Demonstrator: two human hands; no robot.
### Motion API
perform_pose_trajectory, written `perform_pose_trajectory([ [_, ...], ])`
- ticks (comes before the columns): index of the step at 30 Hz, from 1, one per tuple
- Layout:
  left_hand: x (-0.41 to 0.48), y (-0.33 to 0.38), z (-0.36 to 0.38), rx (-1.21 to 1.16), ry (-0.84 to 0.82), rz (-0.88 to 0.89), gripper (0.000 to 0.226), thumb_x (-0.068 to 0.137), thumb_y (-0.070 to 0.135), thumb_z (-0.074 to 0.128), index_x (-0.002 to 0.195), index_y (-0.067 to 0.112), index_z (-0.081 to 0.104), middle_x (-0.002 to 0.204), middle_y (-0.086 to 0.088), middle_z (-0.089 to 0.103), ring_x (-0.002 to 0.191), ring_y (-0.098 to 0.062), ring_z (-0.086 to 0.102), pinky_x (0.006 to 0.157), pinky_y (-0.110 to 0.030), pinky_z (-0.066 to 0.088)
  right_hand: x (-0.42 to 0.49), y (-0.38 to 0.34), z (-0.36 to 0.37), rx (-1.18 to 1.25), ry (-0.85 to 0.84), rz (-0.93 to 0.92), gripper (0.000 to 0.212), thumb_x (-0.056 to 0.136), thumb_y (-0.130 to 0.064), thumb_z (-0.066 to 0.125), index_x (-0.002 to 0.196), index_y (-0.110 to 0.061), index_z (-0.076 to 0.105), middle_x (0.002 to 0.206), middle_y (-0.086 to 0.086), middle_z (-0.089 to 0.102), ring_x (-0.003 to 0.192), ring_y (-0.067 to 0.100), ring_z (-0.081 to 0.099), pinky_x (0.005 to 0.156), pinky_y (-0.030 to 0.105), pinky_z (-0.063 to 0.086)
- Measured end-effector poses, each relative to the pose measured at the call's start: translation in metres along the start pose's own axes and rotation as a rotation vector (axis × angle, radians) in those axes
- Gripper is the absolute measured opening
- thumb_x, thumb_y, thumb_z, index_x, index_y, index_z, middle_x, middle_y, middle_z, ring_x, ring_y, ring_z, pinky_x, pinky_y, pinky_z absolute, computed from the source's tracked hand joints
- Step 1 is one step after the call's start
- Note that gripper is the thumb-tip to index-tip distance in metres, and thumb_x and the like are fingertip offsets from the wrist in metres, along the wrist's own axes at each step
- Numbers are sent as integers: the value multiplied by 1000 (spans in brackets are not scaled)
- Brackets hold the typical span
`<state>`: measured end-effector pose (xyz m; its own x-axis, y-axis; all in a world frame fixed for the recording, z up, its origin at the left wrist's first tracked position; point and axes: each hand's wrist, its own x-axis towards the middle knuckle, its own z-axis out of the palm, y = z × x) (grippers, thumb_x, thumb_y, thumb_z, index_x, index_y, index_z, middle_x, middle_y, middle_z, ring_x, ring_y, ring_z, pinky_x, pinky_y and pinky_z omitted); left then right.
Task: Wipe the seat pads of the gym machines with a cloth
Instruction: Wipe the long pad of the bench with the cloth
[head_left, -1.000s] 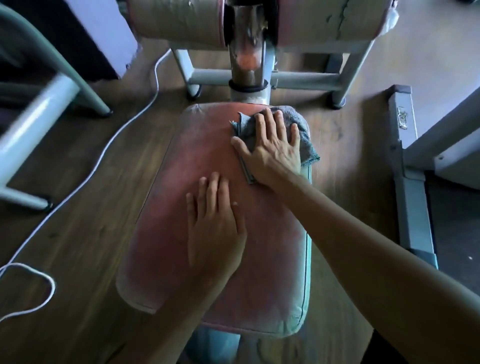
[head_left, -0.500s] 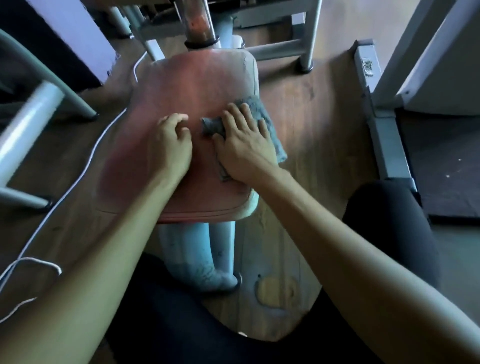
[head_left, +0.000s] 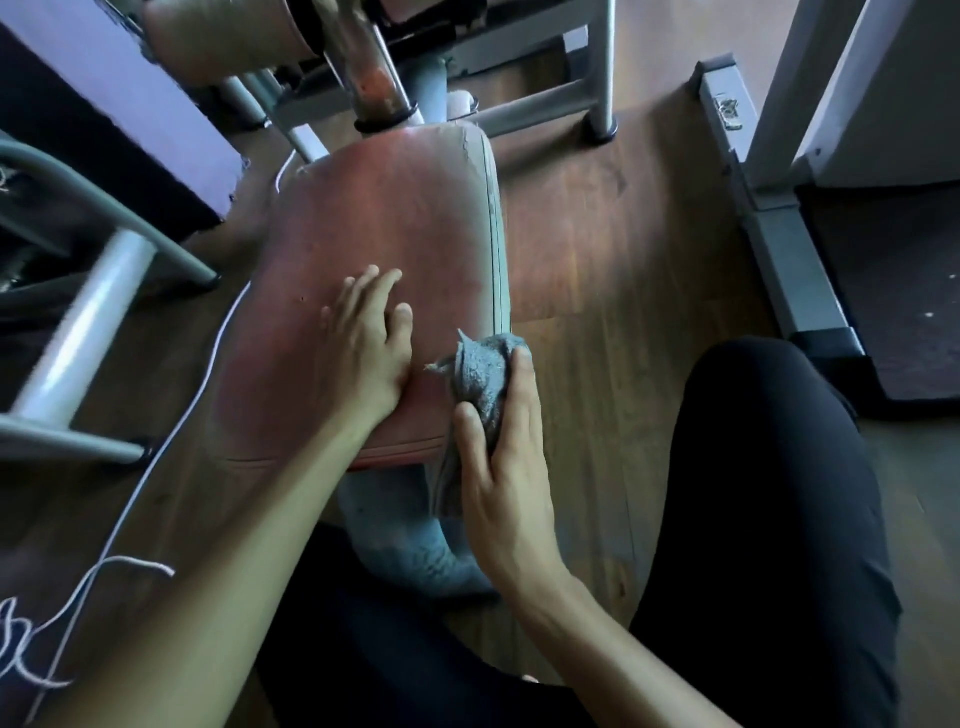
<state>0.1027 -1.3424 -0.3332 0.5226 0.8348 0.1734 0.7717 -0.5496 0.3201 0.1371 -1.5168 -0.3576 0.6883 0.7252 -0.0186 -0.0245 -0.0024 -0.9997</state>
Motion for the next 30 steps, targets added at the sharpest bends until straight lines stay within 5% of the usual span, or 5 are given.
perform_pose_trajectory([
  [5,-1,3,1,-14,-15,-4,54,93,34,34,142,17,49,154,-7,40,146,-26,29,119,-48,21,-10,3,-10,12,-81,57,62,105,-31,40,158,-26,7,164,-19,5,146,-12,1,117,9,5],
  [10,3,10,3,-5,-39,-11,44,103,21,42,146,17,44,159,-2,33,150,-21,20,123,-44,12,49,4,-8,117,-24,107,58,101,-46,36,154,-25,28,156,-9,36,145,5,31,119,40,29],
  [16,4,18,5,10,-60,10,46,103,27,36,148,21,41,159,1,32,150,-20,19,123,-43,10,11,10,-17,149,-97,100,56,105,-42,36,156,-23,24,162,-10,26,148,1,20,123,38,21],
  [21,4,19,5,43,-54,17,45,104,27,37,149,23,40,160,3,31,150,-19,19,123,-44,12,74,4,-12,147,-58,180,46,102,-46,35,147,-38,39,131,-9,63,121,9,58,106,43,45],
  [30,3,19,5,31,-50,0,44,104,27,37,148,24,41,160,4,31,150,-17,19,122,-42,11,78,2,-14,148,-55,183,39,101,-43,36,136,-37,52,123,-8,67,115,11,61,104,44,46],
])
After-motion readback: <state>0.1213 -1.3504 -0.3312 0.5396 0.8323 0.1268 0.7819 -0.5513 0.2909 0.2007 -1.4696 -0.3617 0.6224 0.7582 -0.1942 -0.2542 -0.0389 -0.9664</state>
